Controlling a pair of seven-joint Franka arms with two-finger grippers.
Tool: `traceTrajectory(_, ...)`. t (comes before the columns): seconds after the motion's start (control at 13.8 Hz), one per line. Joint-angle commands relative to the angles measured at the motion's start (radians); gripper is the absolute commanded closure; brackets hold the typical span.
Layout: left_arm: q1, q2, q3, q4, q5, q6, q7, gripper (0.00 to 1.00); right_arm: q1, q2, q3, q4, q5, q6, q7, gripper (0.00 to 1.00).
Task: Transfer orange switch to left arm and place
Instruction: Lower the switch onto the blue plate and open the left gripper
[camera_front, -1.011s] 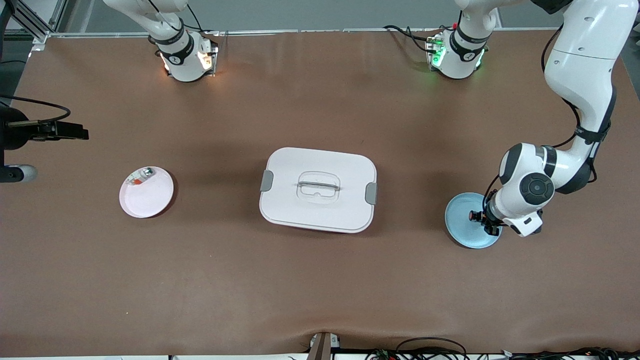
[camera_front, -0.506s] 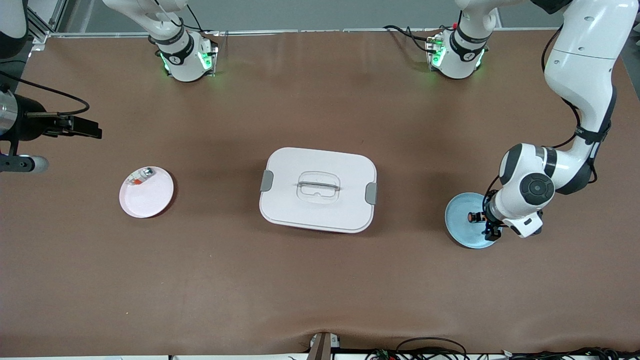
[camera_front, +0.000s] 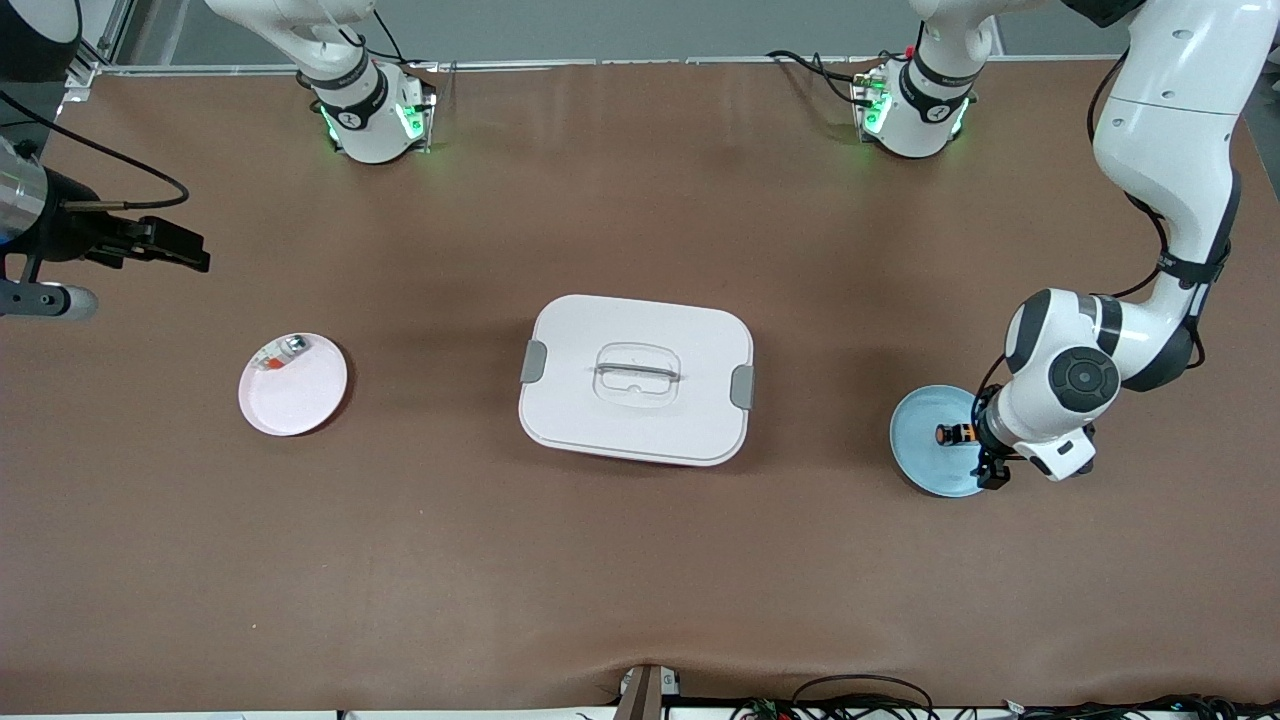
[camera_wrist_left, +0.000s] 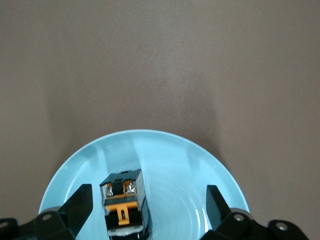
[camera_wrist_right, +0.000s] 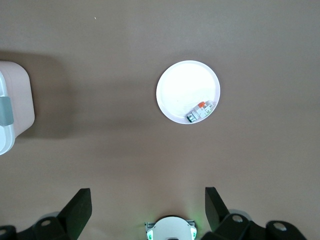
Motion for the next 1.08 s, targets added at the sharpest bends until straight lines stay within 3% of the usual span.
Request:
traceTrajectory(0.0, 0.009, -0.008, -0.011, 0.011, -0.01, -0.007, 0.009, 0.0, -0.011, -0.037, 0.001, -0.041, 0.017, 0.028, 0.006, 0.0)
traceTrajectory(0.58, 0.004, -0.134, 0.003, -0.09, -0.17, 0.031, 0.624, 0.0, -0.051, -0.072, 0.001, -0.082, 0.066, 0.069, 0.002, 0.0)
traceTrajectory(0.79, 0.0, -0.194, 0.008, -0.15, -0.239, 0.042, 0.987, 0.0, -0.048, -0.145, 0.001, -0.191, 0.066, 0.153, 0.002, 0.0)
traceTrajectory(1.01, -0.014, -0.221, 0.012, -0.173, -0.288, 0.044, 1.273, 0.0, -0.048, -0.149, 0.001, -0.193, 0.064, 0.156, 0.002, 0.0)
